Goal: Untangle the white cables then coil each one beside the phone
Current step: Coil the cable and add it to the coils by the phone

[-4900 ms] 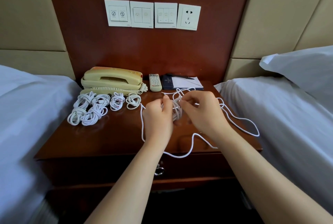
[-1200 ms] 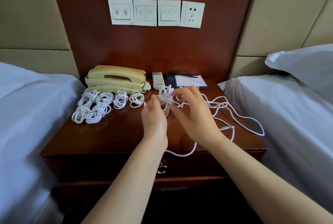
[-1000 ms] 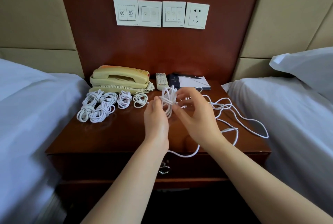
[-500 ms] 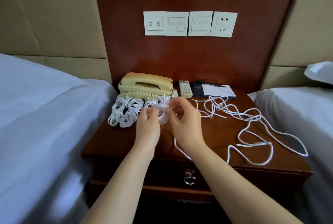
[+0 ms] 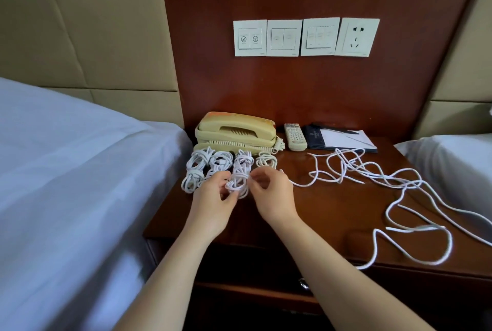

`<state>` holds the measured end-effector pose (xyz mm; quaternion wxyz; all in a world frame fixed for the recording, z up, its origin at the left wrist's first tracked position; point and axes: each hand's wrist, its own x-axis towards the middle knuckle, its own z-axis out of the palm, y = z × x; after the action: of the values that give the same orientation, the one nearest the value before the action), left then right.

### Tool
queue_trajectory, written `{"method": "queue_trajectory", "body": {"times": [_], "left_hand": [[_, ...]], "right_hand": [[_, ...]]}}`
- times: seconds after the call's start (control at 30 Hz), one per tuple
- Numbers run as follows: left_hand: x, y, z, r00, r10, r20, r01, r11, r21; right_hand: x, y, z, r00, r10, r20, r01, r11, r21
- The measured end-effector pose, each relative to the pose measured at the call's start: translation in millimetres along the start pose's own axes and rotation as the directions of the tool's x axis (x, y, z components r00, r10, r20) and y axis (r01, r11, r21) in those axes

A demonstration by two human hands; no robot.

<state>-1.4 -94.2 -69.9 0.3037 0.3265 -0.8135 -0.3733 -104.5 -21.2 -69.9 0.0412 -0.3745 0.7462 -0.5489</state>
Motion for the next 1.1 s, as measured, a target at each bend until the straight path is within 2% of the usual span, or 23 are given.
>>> {"method": "queue_trajectory", "body": {"times": [0.17,0.3,0.4,0.5,0.57,0.73,0.9,1.0,1.1], "left_hand": [[3.1,-8.4,0.6,0.993,0.099,-0.058,-0.081,0.965,0.250],[0.7,-5.2,-0.4,0.975,0.213,-0.060,-0.143,0.812,0.566],[2.1,-7.3,-2.6,0.963,0.259,-0.073,-0.148,0.736,0.661],[2.4,-9.3,-5.6,0.970,0.233,-0.067,-0.135,0.749,0.648],[0.9,-8.6,-6.7,0.973,0.227,-0.049,-0.146,0.761,0.632],[-10.7,12.3,-4.7,0.936,0.348,0.059,-0.324,0.781,0.534],[-25.8,39.7,13.7,0.856,0.396,0.332,-0.503,0.783,0.365],[-33.6,53.4,28.8,0.797,0.351,0.492,-0.519,0.815,0.259],[-36.5,66.1,44.8,0.706,0.286,0.648,-0.498,0.851,0.167]], "right_hand": [[-1.3,1.8,8.9,0.996,0.043,0.081,-0.037,0.997,-0.073],[-2.5,2.9,10.8,0.990,0.032,0.137,-0.020,0.996,-0.083],[-3.1,1.7,8.3,0.970,-0.027,0.241,0.060,0.990,-0.129],[-3.8,-4.4,1.6,0.941,-0.071,0.330,0.135,0.975,-0.178],[-6.5,-12.4,-6.7,0.932,-0.129,0.337,0.205,0.957,-0.203],[-15.8,-22.6,-46.3,0.921,-0.264,0.288,0.355,0.873,-0.334],[-26.0,-10.7,-104.2,0.931,-0.244,0.271,0.354,0.779,-0.517],[-33.1,-3.0,-140.9,0.949,-0.203,0.239,0.310,0.728,-0.611],[-41.8,6.8,-176.1,0.979,-0.119,0.163,0.200,0.677,-0.708]]}}
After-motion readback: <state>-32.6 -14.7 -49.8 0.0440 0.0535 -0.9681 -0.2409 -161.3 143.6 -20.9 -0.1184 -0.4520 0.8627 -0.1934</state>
